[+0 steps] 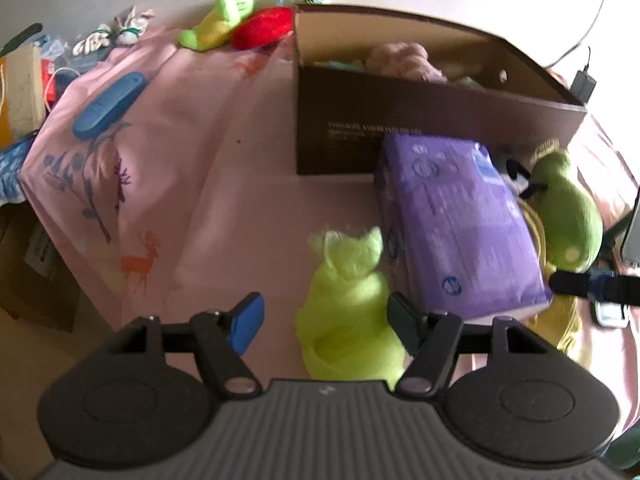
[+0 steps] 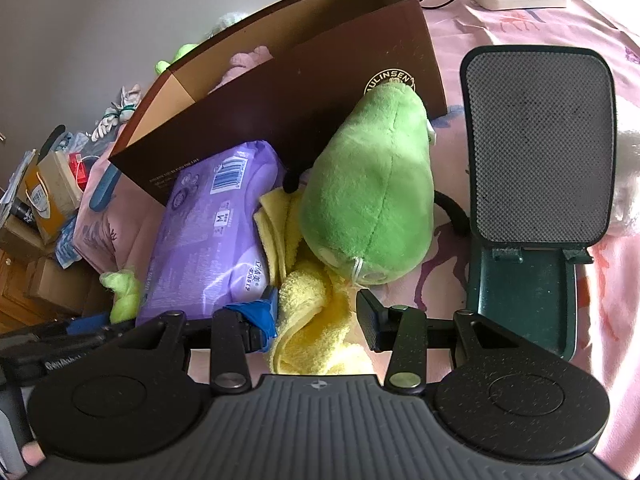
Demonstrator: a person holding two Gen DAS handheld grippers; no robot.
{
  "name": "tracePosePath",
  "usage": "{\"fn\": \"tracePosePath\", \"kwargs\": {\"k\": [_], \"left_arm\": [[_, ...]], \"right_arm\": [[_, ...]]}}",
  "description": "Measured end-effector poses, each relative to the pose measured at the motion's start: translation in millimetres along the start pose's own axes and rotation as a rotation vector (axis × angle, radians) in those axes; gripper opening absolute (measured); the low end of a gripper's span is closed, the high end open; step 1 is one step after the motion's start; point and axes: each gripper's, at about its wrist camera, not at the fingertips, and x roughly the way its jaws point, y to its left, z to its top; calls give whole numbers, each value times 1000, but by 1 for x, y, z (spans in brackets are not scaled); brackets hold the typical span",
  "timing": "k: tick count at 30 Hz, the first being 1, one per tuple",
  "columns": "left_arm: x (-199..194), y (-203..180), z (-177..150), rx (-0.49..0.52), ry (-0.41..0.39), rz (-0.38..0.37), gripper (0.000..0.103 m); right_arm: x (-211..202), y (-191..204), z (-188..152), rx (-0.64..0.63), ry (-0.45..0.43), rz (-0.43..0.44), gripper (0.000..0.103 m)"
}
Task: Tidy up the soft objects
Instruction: 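Reach the left tool to the lime-green mesh sponge while the right reaches the yellow towel, then grasp the lime-green mesh sponge with the left tool while the right grasps the yellow towel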
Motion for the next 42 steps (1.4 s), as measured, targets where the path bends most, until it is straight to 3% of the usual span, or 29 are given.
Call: {"fn": "tracePosePath", "kwargs": {"k": [11,17,22,24,28,34,42], "left_arm": [[26,0,-16,11,61,-30,72],[26,-16,-28,106,-14,39,73],[25,-13,-24,109,-22,21,61],[25,-12,-23,111,-24,13,57],[24,-15,-25,148,-37,12,53],[11,-18,-32,208,-55,-6,52],[3,1,-28,165,-53,-2,52]], "right_arm": [[17,5,-3,-62,10,-26,28],[21,14,-9,-157,-43,-63,28],[25,24,-16,-274,-63,-108,30],[24,22,-14,-279,-67,-105,26],[23,17,-13,-292,-68,-92,21],[20,13,-16,-291,-33,-5,7],[7,-8,-17,-184,11,108,0]]}}
